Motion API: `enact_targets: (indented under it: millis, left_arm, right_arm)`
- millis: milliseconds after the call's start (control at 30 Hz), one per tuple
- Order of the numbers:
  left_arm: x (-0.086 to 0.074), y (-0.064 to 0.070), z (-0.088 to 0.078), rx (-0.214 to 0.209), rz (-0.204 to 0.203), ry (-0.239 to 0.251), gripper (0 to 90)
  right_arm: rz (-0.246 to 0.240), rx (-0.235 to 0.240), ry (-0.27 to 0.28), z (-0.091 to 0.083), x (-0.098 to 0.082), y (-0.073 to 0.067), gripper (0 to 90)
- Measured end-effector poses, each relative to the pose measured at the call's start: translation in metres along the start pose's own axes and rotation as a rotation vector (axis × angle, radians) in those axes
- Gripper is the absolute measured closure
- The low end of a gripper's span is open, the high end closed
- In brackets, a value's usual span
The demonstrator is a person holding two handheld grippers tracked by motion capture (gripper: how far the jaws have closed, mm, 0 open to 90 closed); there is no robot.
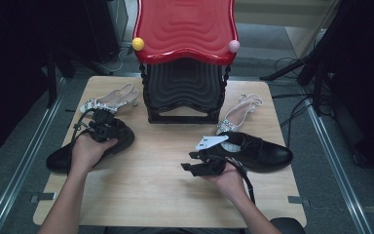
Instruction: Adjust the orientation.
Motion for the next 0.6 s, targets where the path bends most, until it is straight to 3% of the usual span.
enact_targets:
  millis: [100,200,300,433,467,600]
  left_arm:
    - [0.000,0.002,-0.009,0.006,0.004,0.013,79.4]
    - [0.004,0.015,-0.028,0.062,0.043,0.016,79.7]
    - [0.007,0.021,-0.042,-0.002,0.026,0.094,81.0]
    - [0.012,0.033,-0.056,-0.044,0.039,0.123,81.7]
    - [0.014,0.039,-0.063,-0.080,0.043,0.152,81.8]
    - [0.019,0.056,-0.069,-0.083,0.076,0.160,81.6]
  right_arm:
    - [-0.004,0.003,0.004,-0.001,0.001,0.000,47.4]
    - [-0.005,0.005,0.004,0.000,0.003,-0.001,47.4]
    - [-0.007,0.006,0.003,0.001,0.004,-0.001,47.4]
    - [-0.011,0.014,0.006,0.002,0.006,-0.002,47.4]
    - [-0.012,0.016,0.005,0.002,0.007,-0.002,47.4]
    - [-0.010,0.019,0.010,0.001,0.007,-0.001,47.5]
Point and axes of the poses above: each handheld gripper's, and its own axes: z roughly forward along the jaws, x roughly out of its top, y roughly to its right, the point moved 2 cm from there along z, roughly forward along the jaws, and after that the axes turned 7 degrees about z, right-handed, at the moved point
